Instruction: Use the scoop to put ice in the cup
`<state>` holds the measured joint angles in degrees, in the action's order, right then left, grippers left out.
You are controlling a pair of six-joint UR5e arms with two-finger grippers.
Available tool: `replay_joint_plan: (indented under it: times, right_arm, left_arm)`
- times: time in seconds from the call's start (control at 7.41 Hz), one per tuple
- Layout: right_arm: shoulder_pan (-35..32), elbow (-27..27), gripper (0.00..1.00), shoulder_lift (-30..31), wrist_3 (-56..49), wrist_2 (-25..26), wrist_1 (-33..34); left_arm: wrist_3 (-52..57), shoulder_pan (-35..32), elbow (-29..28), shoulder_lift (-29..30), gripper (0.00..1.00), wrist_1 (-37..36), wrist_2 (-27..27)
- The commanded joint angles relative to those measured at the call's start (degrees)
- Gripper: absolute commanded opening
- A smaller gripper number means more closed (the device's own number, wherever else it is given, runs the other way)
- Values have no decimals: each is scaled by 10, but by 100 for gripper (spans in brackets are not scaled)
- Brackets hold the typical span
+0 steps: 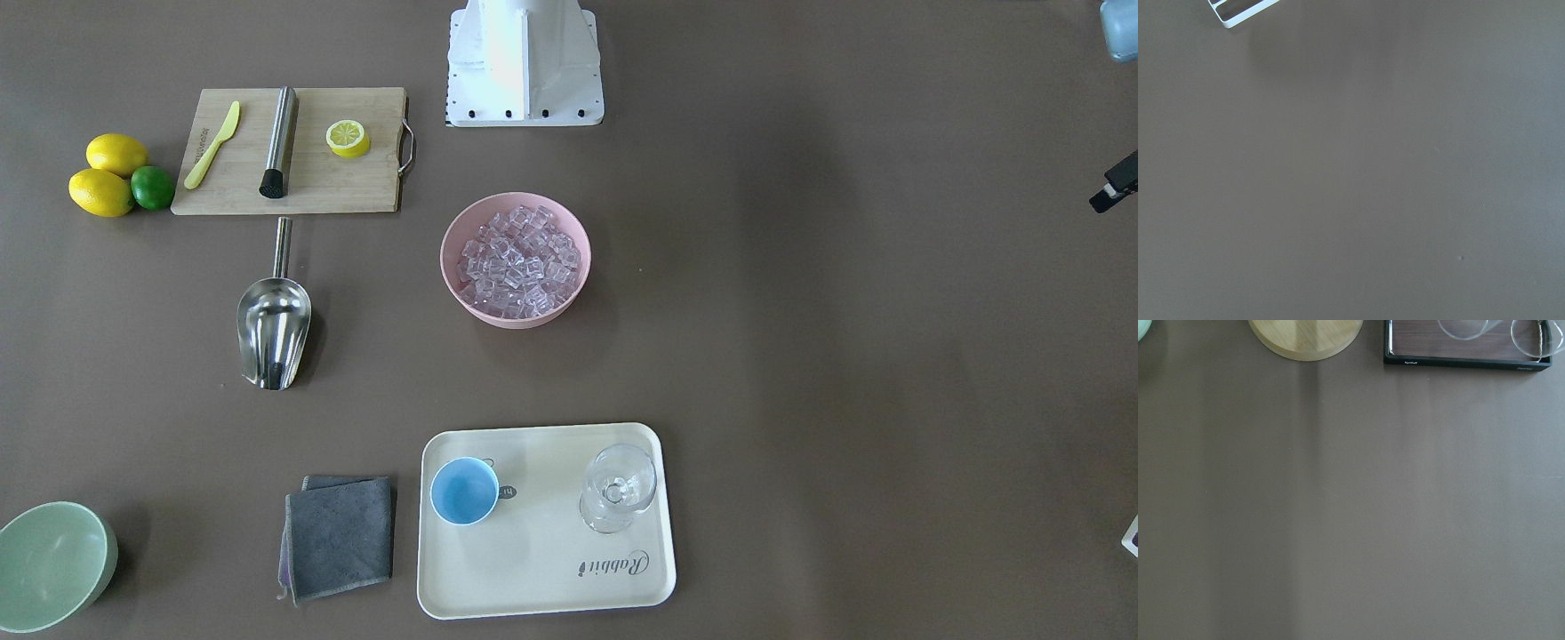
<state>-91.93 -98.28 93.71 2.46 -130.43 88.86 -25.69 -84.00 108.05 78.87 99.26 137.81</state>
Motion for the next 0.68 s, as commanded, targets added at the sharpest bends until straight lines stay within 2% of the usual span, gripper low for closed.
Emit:
replay_joint_plan:
  times: [0.0,0.54]
  right_arm:
    - [0,-1,99,1,2,0,0]
    - [0,0,99,3,-4,1,-1]
  left_arm:
    - [0,-7,8,19,99,-45,-48]
    - [1,1,5,19,99,-50,-68]
